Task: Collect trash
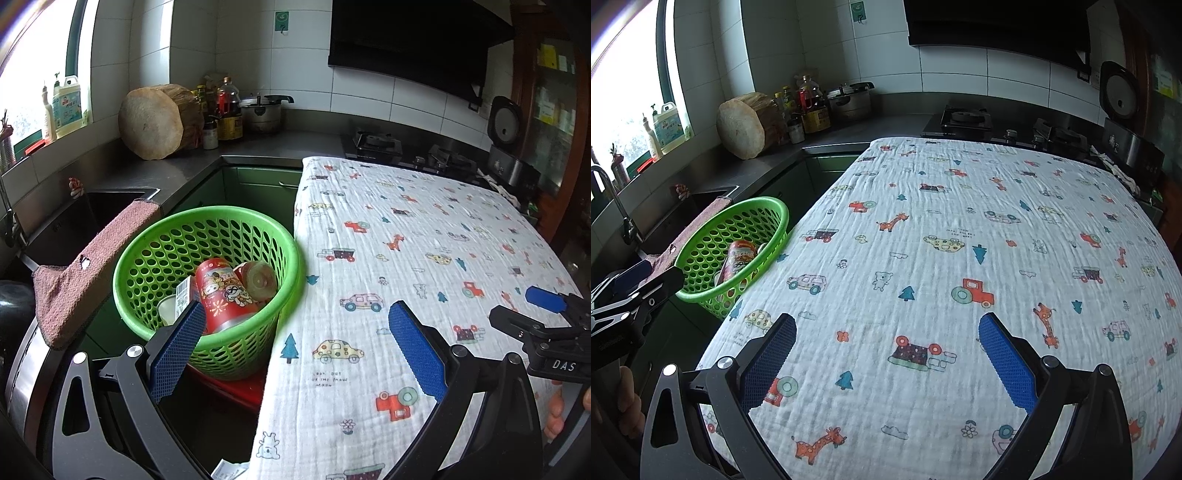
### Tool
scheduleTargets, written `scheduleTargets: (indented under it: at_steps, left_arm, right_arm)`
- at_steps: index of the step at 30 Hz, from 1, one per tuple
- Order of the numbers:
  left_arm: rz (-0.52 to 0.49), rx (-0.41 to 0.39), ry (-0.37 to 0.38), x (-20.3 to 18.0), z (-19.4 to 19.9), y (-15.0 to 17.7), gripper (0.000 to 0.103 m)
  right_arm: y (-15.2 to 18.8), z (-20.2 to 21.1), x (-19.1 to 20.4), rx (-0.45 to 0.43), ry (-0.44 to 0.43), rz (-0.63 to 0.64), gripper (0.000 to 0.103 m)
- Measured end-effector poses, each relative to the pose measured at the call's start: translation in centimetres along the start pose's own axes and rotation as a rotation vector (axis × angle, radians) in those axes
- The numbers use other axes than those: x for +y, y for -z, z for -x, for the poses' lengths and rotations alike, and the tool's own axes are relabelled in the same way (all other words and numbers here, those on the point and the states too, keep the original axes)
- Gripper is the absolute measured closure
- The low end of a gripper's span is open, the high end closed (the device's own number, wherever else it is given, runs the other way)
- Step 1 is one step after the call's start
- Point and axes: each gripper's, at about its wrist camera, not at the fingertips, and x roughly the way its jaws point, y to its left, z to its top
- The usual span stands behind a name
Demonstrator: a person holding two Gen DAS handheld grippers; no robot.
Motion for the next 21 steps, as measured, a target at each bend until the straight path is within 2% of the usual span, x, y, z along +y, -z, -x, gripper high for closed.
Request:
scheduleTargets:
  at_steps: [21]
  left_arm:
    - [0.01,0.005,-0.018,0.41,-0.29,-0.31,0.005]
  right_arm:
    - [-0.13,0.03,0.1,0.0,-0.002,0.003,0.007]
